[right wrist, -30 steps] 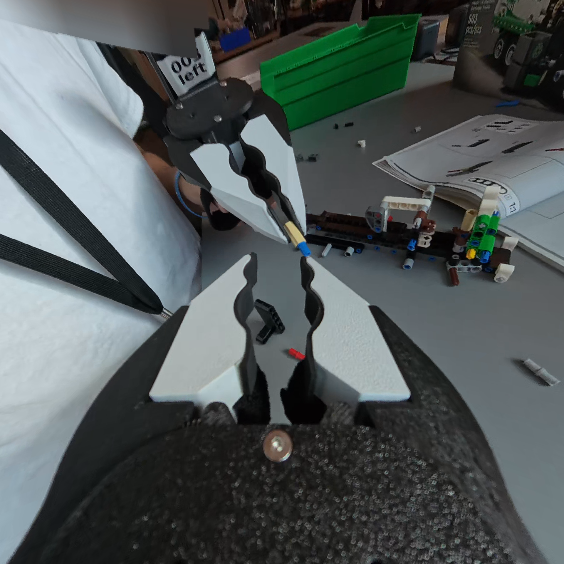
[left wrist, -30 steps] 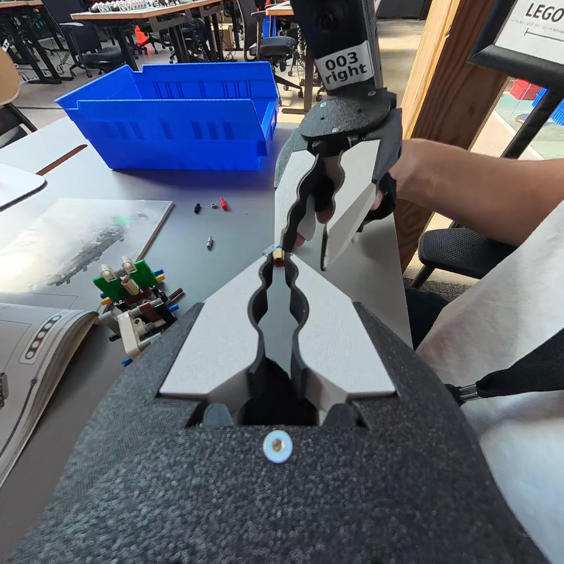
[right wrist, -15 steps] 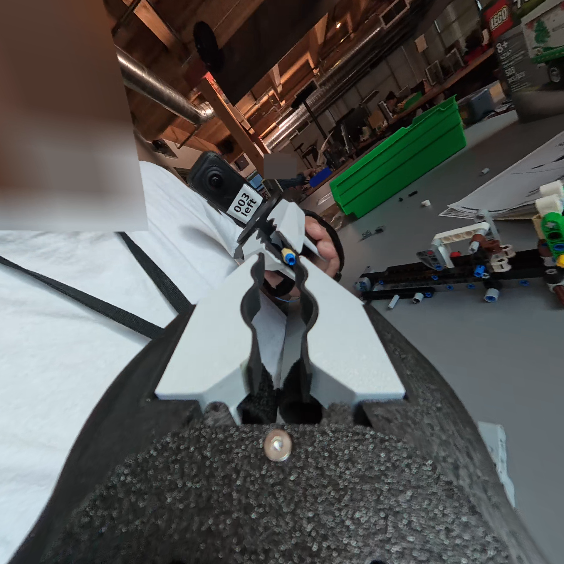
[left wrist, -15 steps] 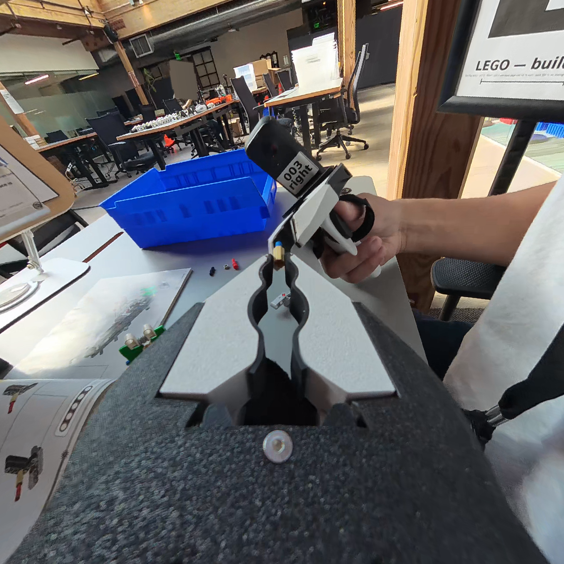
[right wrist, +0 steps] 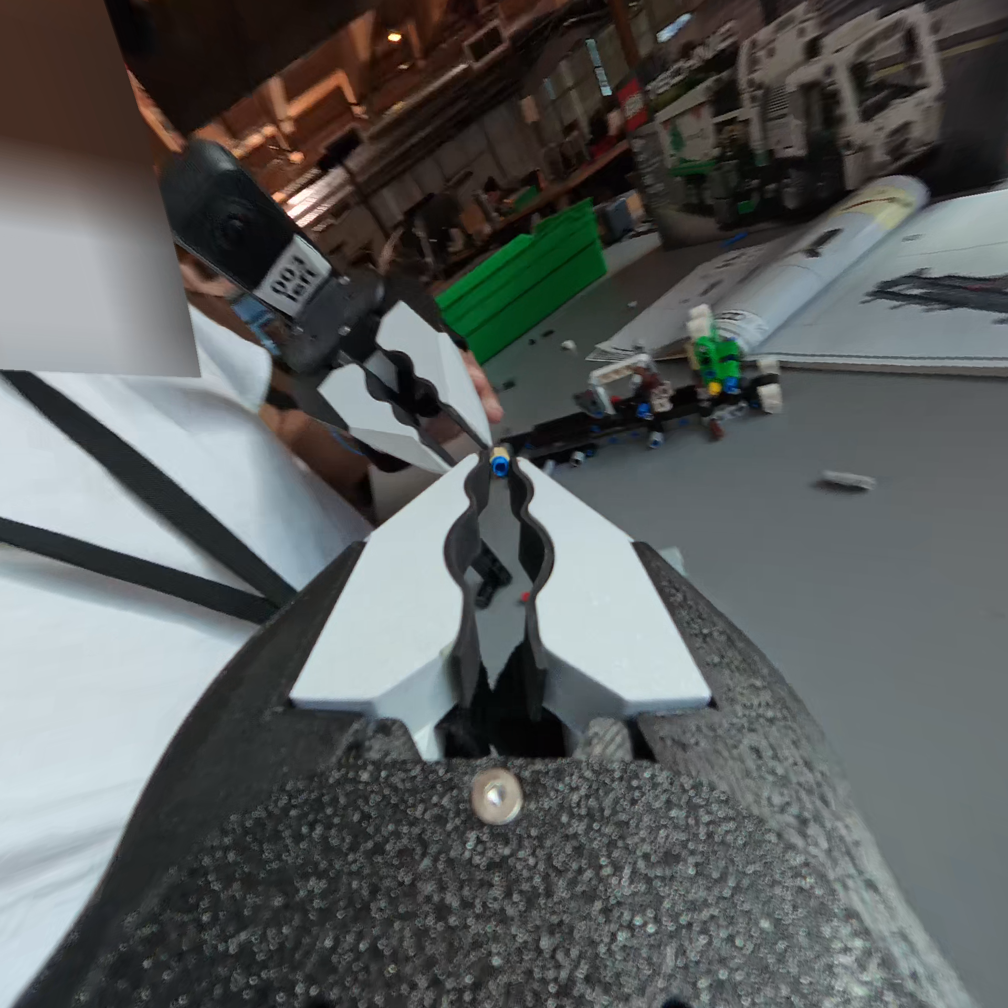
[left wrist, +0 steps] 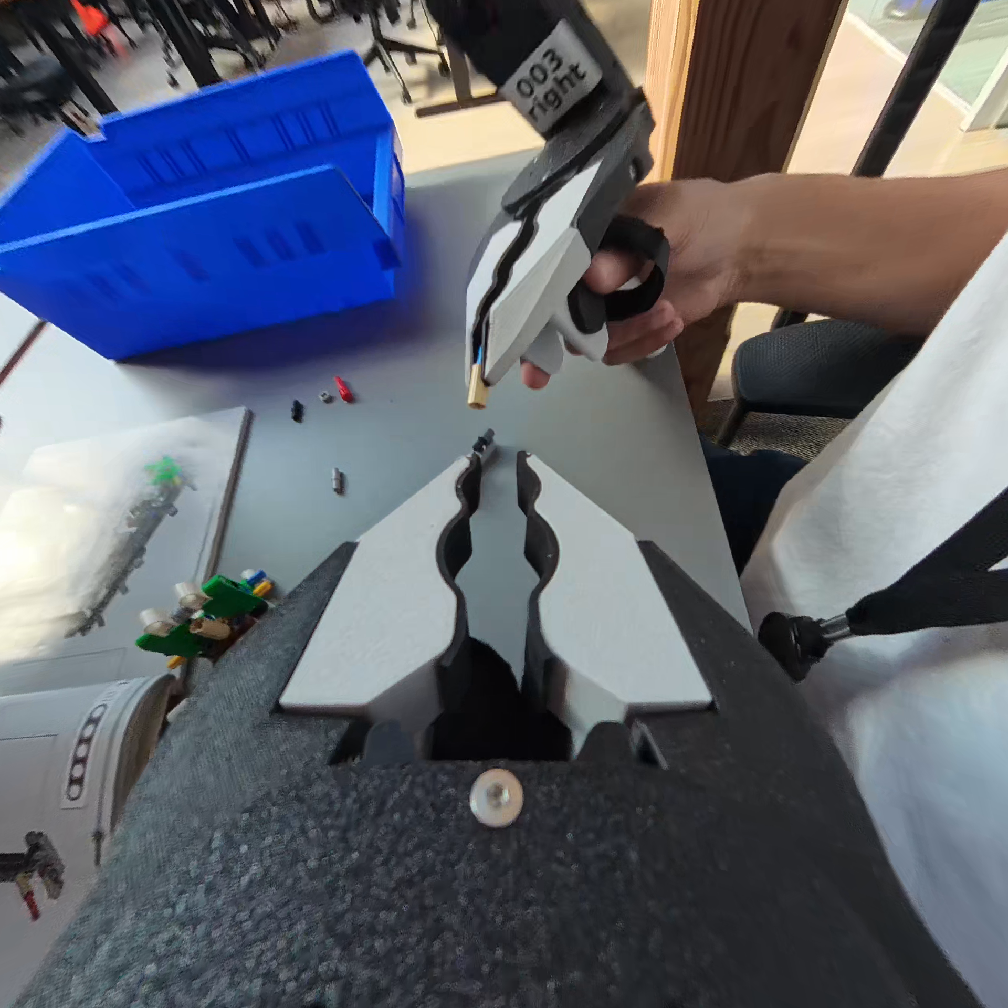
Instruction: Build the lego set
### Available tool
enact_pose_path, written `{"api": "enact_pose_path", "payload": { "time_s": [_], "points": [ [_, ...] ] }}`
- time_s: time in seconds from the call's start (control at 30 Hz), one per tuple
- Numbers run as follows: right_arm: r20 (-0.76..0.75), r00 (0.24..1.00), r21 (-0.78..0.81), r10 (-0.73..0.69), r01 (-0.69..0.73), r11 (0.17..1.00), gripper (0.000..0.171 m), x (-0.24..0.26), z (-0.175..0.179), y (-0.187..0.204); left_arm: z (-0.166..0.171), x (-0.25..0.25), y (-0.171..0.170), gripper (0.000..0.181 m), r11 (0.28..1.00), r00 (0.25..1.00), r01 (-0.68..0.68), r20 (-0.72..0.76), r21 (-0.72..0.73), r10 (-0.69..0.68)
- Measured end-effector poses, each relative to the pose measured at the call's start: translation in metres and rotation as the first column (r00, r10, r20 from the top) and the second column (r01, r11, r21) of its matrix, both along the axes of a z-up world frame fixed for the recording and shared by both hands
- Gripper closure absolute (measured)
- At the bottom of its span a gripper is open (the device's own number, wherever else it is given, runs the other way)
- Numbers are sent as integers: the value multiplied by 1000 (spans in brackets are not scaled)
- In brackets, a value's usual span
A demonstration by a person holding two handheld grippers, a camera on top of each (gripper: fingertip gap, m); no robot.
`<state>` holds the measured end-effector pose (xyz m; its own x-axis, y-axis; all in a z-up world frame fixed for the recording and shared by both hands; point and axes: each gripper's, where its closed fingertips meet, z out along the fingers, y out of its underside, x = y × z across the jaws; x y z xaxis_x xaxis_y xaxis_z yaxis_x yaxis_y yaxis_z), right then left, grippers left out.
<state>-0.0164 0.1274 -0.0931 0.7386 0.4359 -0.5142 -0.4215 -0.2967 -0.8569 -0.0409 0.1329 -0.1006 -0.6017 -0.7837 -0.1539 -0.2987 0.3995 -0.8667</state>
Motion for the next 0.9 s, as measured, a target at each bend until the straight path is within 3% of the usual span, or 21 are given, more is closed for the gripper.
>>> {"api": "enact_pose_path", "payload": {
  "time_s": [0.1, 0.2, 0.3, 0.4, 0.5, 0.57, 0.77, 0.9],
  "points": [
    [220, 953, -30, -209, 221, 975, 165, 18, -19, -17, -8, 0, -6, 165, 997, 972, 71, -223, -30, -76],
    [284, 911, 58, -300, 296, 953, 166, 9, -12, -30, -22, -2, -1, 165, 949, 916, 276, -340, 150, -212],
    [268, 922, 46, -280, 278, 960, 165, -3, -13, -40, -25, 4, 7, 165, 766, 840, 530, -351, 364, -413],
    [232, 933, 55, -276, 270, 961, 165, -4, -9, -50, -30, -3, -3, 162, 532, 664, 748, -426, 397, -615],
    [208, 937, 39, -282, 280, 959, 166, 1, -17, -56, -44, -7, -7, 163, 266, 487, 853, -500, 450, -716],
    [175, 945, 19, -277, 278, 960, 166, 3, -23, -58, -55, -10, -10, 164, 126, 380, 886, -543, 446, -749],
    [105, 964, 41, -245, 242, 970, 166, 1, -21, -64, -82, -12, -1, 162, -121, 178, 913, -647, 390, -742],
    [62, 969, 55, -237, 234, 971, 166, 3, -17, -66, -84, -11, -10, 156, -150, 137, 898, -586, 414, -799]
  ]
}}
